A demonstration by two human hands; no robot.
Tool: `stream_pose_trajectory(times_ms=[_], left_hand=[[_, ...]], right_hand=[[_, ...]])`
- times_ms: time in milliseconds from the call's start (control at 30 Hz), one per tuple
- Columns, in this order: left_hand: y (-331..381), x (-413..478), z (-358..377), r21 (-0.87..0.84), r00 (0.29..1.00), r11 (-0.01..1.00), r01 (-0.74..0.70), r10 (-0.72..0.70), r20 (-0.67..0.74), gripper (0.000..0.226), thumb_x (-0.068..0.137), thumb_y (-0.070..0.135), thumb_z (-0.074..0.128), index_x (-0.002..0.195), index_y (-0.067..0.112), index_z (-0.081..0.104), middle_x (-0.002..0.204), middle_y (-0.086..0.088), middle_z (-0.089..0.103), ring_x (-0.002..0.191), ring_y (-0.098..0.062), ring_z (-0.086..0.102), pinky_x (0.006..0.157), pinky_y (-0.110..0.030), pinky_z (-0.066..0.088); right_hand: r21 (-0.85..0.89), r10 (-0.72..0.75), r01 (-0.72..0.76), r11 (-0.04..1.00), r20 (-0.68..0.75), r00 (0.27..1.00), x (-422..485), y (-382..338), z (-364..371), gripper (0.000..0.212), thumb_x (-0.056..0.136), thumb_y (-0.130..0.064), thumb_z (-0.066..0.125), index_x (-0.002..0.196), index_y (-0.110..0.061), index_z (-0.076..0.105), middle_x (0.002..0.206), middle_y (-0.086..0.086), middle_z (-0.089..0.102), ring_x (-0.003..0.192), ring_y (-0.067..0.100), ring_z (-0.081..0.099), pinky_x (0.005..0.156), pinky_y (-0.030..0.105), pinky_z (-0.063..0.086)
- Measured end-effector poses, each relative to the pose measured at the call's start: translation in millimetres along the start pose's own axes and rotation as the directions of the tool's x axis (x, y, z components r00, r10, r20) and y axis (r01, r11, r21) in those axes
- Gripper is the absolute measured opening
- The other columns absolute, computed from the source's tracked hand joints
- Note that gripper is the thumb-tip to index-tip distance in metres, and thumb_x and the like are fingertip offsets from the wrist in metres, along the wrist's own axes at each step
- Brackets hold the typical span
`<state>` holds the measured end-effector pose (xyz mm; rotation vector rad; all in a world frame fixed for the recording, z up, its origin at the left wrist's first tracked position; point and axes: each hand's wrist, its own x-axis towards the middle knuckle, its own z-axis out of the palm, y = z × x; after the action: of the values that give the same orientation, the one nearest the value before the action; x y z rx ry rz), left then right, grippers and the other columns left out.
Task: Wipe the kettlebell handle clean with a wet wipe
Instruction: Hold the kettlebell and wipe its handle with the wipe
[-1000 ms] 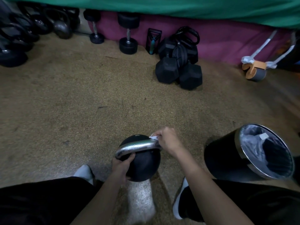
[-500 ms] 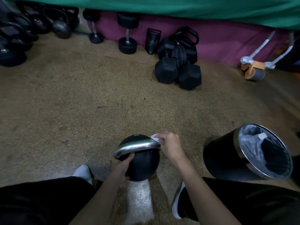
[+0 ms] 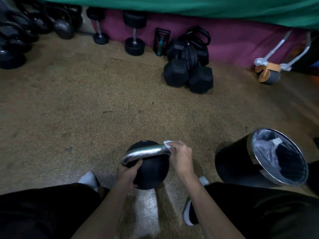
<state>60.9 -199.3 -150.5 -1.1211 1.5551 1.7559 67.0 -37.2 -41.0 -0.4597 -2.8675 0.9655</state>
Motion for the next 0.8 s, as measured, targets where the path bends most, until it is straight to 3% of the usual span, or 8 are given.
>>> stream_pose_trajectory(times_ms=[200,333,467,667,800], left_hand=[[1.2,-2.2,0.9,-0.013,1.000,1.000,0.010,-0.010,-0.003,0.066,0.079,0.028,0.085,0.135,0.019,0.052,0.138,-0.012,0.058,0.126,-0.042,0.053,0.071,-0.054,0.051],[2.7,-4.2,1.3,-0.010,1.000,1.000,0.015,-0.015,-0.007,0.069,0.079,0.029,0.085,0.138,0.020,0.051,0.142,-0.012,0.055,0.128,-0.042,0.050,0.066,-0.050,0.049],[1.6,-2.6,1.1,0.001,1.000,1.000,0.013,-0.013,-0.010,0.071,0.079,0.030,0.085,0.140,0.020,0.049,0.143,-0.012,0.054,0.130,-0.041,0.049,0.068,-0.052,0.050],[2.3,-2.2,1.8,0.027,0.999,1.000,-0.003,0.004,-0.037,0.079,0.077,0.032,0.087,0.143,0.018,0.047,0.145,-0.014,0.053,0.129,-0.042,0.051,0.072,-0.053,0.049],[0.5,-0.2,1.7,0.016,0.999,1.000,0.001,0.000,-0.036,0.082,0.076,0.033,0.087,0.144,0.022,0.044,0.146,-0.014,0.051,0.130,-0.042,0.049,0.076,-0.056,0.049]], right_hand=[[0.063,-0.069,0.072,0.995,-0.051,0.996,-7.0,-14.4,1.5,0.028,0.085,0.008,0.054,0.099,-0.006,0.074,0.103,0.003,0.068,0.090,0.007,0.061,0.082,-0.007,0.031],[0.127,-0.058,0.071,0.989,-0.107,0.993,-20.9,-9.0,4.5,0.024,0.086,0.006,0.057,0.100,-0.005,0.073,0.103,0.003,0.068,0.092,0.009,0.063,0.085,-0.003,0.037],[0.162,0.002,0.017,0.987,-0.118,0.993,-14.5,-4.8,4.0,0.024,0.085,0.008,0.058,0.100,-0.004,0.073,0.103,0.004,0.068,0.093,0.008,0.061,0.082,-0.007,0.033],[0.273,0.013,0.030,0.961,-0.156,0.988,-25.1,-6.9,13.0,0.020,0.085,0.006,0.059,0.100,-0.001,0.072,0.093,-0.008,0.062,0.088,0.003,0.062,0.082,-0.003,0.037],[0.262,0.037,0.010,0.965,-0.175,0.984,-26.0,0.7,15.1,0.021,0.085,0.003,0.061,0.101,-0.004,0.072,0.093,-0.002,0.064,0.088,0.005,0.063,0.083,-0.002,0.039]])
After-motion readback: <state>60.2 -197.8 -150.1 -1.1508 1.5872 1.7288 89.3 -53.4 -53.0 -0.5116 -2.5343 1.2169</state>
